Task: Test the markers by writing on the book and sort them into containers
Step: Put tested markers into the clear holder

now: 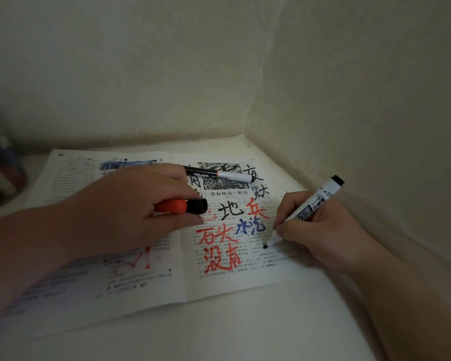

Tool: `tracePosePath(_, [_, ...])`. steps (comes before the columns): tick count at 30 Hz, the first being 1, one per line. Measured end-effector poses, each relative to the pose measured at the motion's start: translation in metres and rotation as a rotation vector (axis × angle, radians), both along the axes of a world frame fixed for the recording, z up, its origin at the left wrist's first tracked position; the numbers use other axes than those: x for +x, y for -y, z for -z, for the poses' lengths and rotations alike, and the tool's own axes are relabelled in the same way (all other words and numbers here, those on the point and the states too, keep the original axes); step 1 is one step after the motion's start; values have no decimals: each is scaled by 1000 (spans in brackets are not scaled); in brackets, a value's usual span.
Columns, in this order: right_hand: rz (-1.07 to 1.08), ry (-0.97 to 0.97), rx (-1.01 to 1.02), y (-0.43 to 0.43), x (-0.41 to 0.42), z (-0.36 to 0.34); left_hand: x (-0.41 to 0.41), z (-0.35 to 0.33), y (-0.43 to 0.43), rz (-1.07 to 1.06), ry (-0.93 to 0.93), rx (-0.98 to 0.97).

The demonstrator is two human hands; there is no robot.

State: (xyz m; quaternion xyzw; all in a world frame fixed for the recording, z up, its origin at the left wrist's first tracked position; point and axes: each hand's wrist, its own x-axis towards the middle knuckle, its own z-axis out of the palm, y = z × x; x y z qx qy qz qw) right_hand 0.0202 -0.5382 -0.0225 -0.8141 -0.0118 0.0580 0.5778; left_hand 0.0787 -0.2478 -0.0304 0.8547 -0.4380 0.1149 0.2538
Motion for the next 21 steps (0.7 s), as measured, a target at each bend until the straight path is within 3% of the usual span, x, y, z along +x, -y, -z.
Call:
tracePosePath(5, [-124,-78,56,-1,-4,-2,0,-1,1,22,-11,6])
tracePosePath(13, [47,61,-39,3,-1,-1,1,2,2,16,-19,33])
tracePosePath(17, [6,232,345,-9,1,0,-1,1,5,38,-10,33])
tracePosePath(21, [-76,219,411,-28,-3,-1,-3,0,5,59,-26,31])
